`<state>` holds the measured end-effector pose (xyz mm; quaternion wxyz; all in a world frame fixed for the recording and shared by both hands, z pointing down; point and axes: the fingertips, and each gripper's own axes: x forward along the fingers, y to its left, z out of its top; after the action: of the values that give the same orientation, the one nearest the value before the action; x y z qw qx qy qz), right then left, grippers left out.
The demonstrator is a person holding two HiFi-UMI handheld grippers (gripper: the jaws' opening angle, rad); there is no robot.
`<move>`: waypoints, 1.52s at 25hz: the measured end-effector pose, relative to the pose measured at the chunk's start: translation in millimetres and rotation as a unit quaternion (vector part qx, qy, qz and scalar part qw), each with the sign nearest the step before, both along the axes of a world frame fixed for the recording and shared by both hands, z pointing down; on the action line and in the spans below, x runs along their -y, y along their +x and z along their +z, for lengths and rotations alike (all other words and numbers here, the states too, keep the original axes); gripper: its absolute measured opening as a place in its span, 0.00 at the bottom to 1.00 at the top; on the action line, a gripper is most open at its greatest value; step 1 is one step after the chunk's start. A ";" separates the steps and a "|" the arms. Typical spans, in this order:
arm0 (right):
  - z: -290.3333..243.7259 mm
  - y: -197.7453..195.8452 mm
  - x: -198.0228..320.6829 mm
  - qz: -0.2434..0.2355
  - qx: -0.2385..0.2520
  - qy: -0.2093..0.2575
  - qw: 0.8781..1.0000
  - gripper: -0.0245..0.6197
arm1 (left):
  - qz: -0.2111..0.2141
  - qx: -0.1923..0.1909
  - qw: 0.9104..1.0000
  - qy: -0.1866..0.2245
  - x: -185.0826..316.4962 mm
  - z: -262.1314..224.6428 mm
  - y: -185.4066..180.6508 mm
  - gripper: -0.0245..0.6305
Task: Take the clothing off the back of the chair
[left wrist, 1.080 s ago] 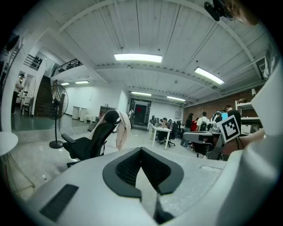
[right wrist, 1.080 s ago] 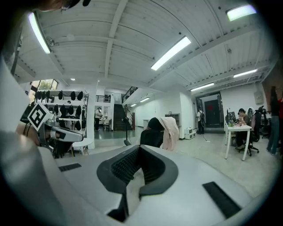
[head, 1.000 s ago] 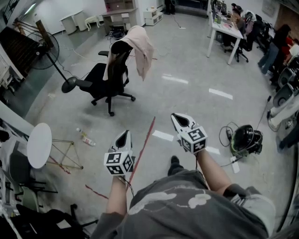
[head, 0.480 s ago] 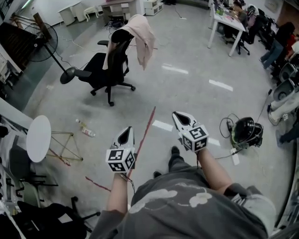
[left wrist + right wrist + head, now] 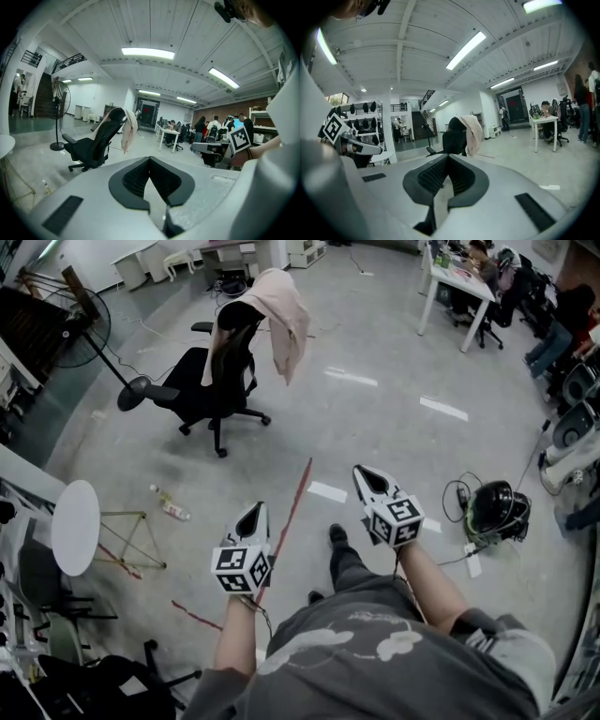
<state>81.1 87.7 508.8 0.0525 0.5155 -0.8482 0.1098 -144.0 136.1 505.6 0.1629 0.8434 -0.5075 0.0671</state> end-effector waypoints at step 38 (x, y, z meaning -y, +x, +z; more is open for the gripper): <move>37.4 39.5 355.3 -0.083 0.019 -0.059 0.995 0.69 | -0.093 0.019 0.995 0.012 334.7 -11.2 47.9 0.04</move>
<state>120.7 -267.6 546.2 0.0761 0.4371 -0.8809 0.1650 -96.1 -198.6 494.3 0.1489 0.7932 -0.5873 0.0614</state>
